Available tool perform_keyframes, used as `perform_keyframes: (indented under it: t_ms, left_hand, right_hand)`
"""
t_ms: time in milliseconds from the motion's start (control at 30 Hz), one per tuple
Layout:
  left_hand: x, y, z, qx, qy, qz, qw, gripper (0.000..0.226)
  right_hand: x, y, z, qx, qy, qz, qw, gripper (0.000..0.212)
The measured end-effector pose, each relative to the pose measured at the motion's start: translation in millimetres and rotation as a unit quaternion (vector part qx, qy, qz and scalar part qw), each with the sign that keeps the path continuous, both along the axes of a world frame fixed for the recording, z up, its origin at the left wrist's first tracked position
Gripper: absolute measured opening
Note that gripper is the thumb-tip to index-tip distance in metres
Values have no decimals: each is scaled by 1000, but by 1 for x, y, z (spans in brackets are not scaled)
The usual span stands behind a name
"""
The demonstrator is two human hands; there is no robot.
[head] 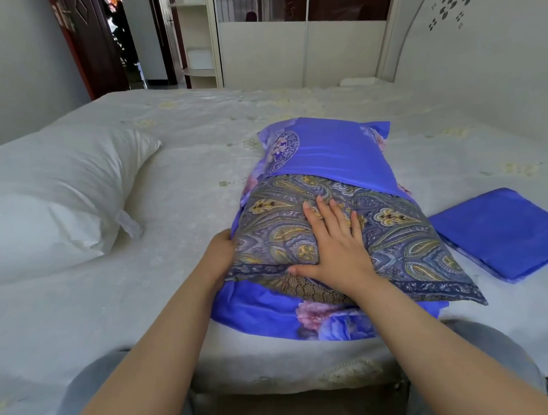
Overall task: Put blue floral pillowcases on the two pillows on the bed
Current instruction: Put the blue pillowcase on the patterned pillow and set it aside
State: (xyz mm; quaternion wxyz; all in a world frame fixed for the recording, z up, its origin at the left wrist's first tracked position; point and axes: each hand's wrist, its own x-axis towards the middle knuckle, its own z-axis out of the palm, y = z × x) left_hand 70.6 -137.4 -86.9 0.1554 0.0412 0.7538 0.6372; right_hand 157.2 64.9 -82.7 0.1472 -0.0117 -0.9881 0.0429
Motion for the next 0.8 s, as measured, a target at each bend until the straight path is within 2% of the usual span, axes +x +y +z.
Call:
perform_keyframes:
  t_ms: [100,200,300,400,467,533,600,667,800]
  left_hand:
    - [32,-6,2,-45,75,-50,995,32]
    - [55,-27,-6,-134,112,-114,978,40]
    - [66,-39,-14,-256,142,-149,944,37]
    - [60,-51,-18,-301,139,-167,928,34]
    - [45,-59,-9,-340,160,-144,916,32]
    - [30,-60,8,-330,223,-41,916,33]
    - [18,-46,29,-267,310,66,910,33]
    - [3,-21,45,-229,335,56,912,32]
    - [-36,21,43,-238,303,-27,923,35]
  right_hand:
    - [7,10,-11,7,82,-51,995,108]
    - [5,6,-6,29,108,-66,992,106]
    - [-1,-7,5,44,84,-22,995,94]
    - [-3,-15,18,51,32,18,998,83]
    - [-3,-16,27,58,9,27,998,80]
    - [-3,-15,36,79,3,35,996,78]
    - [-5,-17,41,109,15,47,993,74]
    - [-7,-20,43,126,25,66,990,71]
    - [-16,-21,46,143,-2,92,985,76]
